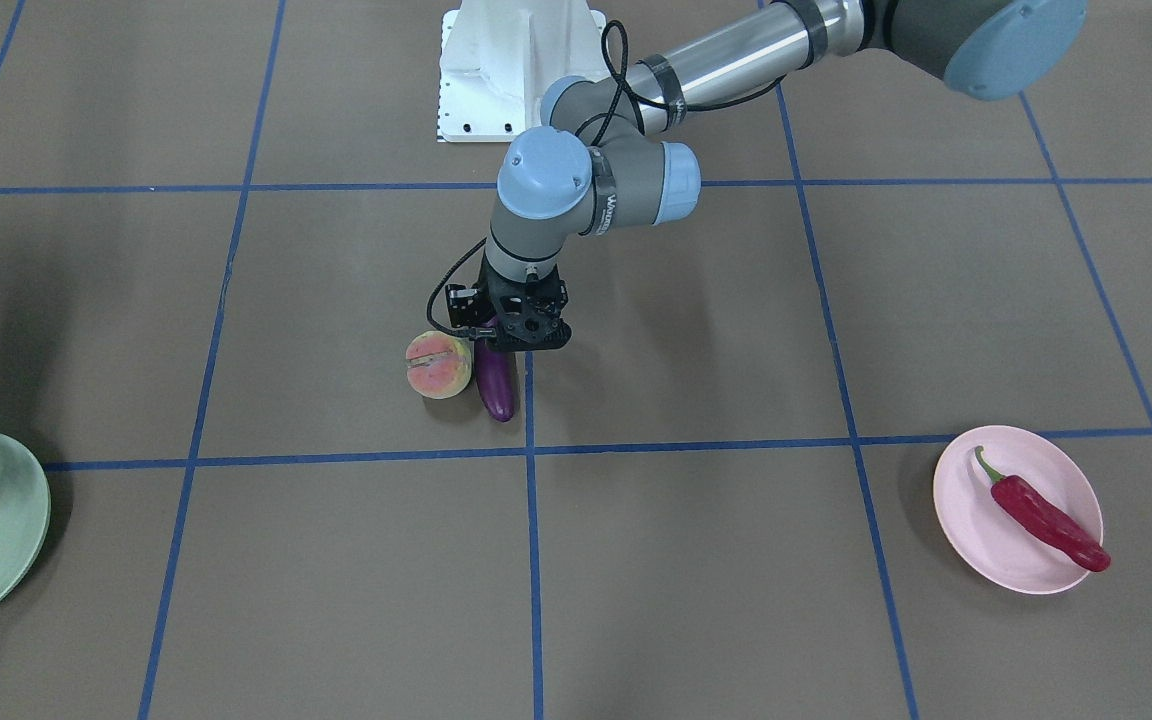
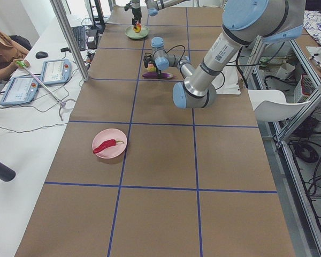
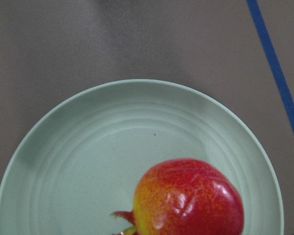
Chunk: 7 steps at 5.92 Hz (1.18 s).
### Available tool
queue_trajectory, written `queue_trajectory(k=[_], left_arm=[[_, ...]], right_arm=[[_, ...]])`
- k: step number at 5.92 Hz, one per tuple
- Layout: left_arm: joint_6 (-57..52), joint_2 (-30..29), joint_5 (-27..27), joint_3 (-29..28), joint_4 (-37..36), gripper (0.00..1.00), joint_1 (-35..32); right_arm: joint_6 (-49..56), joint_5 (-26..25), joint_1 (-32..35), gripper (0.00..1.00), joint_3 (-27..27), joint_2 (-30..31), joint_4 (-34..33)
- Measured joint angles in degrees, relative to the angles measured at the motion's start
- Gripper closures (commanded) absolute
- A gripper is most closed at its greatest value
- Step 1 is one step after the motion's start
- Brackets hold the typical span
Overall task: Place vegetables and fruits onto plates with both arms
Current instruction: 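Grasp the purple eggplant with the left gripper while the right lowers the pomegranate, then carry the eggplant to the pink plate while the right gripper returns toward the peach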
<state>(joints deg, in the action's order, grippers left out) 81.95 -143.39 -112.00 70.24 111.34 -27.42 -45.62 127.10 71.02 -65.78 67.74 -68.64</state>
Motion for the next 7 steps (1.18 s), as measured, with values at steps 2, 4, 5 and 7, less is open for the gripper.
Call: queue_trajectory(k=[2,4,5,7], left_arm=[[0.3,0.1,-0.1,1.2,-1.1,1.0,-0.4],[1.1,1.8,-0.7,10.7,-8.7,1.0,-7.0],[2.9,5.1,-1.7,14.9,-12.9,1.0,-11.5],[5.2,13.7,-6.0,14.9,-16.1,1.0,-23.4]], right_arm=[[-1.6,1.1,-0.9,0.0,-3.3,-0.8,0.0],[-12.4,2.9,-8.3,0.0,-11.3,-2.5,0.8],[-20.5,2.9,-13.5,0.0,-14.0,-3.6,3.7],[-34.3,0.8,-21.2,0.0,-17.3,-4.5,11.8]])
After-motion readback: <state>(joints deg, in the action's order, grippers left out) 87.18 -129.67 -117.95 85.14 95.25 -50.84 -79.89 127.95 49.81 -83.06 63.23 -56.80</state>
